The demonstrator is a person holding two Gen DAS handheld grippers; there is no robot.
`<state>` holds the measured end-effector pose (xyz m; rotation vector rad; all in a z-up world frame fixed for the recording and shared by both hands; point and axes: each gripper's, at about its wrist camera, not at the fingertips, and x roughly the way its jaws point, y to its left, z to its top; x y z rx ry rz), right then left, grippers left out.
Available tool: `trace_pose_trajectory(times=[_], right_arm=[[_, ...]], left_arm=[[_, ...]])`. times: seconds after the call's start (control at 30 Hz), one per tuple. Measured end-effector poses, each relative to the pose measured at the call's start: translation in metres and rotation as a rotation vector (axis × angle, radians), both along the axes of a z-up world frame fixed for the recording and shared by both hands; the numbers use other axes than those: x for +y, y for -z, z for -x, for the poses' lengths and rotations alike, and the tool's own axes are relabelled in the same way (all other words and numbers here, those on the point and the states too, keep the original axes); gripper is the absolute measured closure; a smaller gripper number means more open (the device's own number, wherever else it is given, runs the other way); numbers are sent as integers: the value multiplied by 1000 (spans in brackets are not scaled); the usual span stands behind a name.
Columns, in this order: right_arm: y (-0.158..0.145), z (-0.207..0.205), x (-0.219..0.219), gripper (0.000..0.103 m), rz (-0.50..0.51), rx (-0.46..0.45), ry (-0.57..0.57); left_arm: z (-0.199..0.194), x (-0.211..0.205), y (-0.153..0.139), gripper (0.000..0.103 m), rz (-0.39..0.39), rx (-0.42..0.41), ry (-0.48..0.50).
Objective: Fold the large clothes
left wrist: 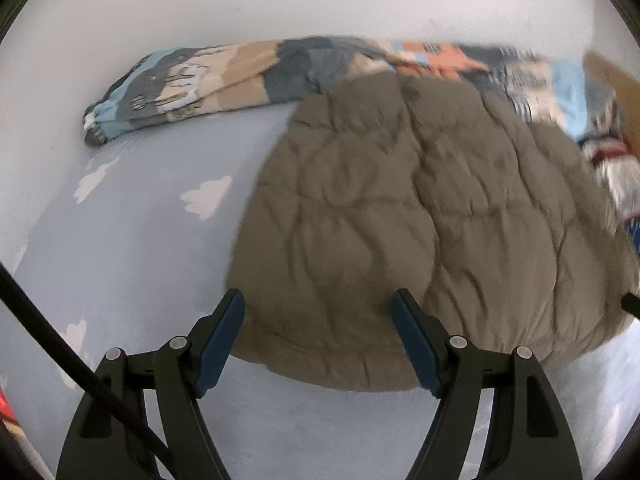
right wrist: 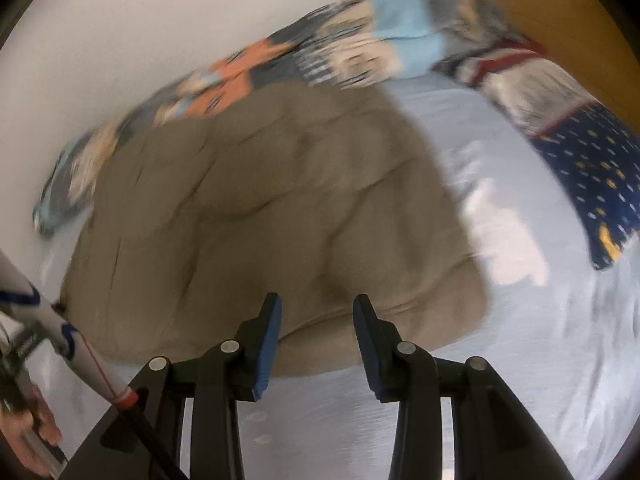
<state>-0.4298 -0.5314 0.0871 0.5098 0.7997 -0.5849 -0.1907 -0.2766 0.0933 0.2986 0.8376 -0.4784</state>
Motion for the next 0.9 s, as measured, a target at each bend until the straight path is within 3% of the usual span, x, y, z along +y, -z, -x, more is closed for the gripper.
trace_pose_trajectory(times=[0.07,0.13,0.3,0.9], right_arm=[[9,-16,16,58,37,44,-37],[15,-32,33,52,140,113,-58],[21,-47,57,52,345,210,-103],[-1,-52,104,52,536,195,-188]], left_arm=[[4,-8,9,28,-59,-24,19],[7,-11,11,28,-84,-54,31],[8,-14,11,28,-115,-82,41],[14,-16,12,28,-135,-107,43]])
